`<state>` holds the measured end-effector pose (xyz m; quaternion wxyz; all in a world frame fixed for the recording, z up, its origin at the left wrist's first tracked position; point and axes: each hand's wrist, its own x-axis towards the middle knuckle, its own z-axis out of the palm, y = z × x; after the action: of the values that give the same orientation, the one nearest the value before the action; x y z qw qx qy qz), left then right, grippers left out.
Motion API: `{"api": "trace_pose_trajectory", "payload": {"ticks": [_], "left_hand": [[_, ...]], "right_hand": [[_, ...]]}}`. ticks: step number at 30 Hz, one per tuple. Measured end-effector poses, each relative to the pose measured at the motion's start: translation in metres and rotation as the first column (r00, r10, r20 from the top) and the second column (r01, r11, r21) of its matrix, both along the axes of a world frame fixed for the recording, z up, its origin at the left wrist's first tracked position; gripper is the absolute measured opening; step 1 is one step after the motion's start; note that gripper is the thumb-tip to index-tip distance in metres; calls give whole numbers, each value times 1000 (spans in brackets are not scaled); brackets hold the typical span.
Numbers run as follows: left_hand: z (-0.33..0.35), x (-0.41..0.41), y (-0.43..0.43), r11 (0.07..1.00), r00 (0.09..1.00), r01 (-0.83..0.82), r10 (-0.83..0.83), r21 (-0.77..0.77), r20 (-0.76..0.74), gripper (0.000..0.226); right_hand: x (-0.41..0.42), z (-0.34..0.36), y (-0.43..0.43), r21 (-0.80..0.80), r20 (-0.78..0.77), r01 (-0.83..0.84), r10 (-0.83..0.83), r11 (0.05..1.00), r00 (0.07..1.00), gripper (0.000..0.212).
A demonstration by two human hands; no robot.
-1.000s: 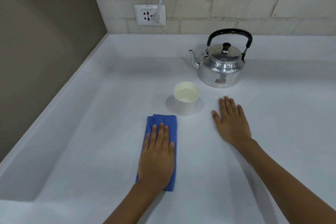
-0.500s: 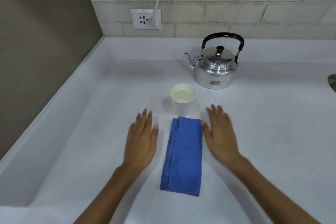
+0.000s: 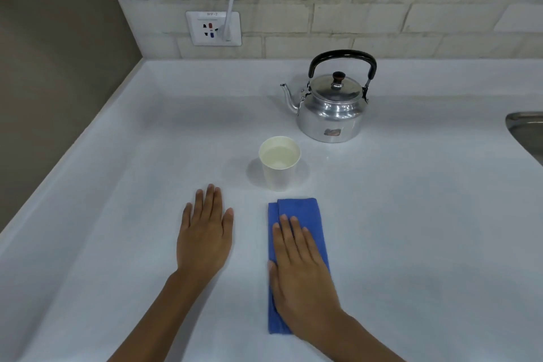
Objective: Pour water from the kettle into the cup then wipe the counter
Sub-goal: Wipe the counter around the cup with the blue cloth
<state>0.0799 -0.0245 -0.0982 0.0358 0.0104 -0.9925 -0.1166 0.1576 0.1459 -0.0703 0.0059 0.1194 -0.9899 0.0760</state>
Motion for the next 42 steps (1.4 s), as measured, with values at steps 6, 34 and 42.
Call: {"api": "trace_pose_trajectory", "payload": {"ticks": [6, 34, 42], "left_hand": [[0, 2, 2, 999, 999, 5, -7, -41, -51, 69], [9, 3, 11, 995, 999, -6, 1, -101, -42, 74], [12, 1, 13, 997, 999, -19, 15, -77, -44, 75]], "right_hand": [[-21, -5, 98, 31, -35, 72, -70, 997, 997, 66], [-147, -9, 96, -26, -10, -296, 296, 955, 955, 57], [-176, -3, 113, -79, 44, -402, 406, 912, 913, 56]]}}
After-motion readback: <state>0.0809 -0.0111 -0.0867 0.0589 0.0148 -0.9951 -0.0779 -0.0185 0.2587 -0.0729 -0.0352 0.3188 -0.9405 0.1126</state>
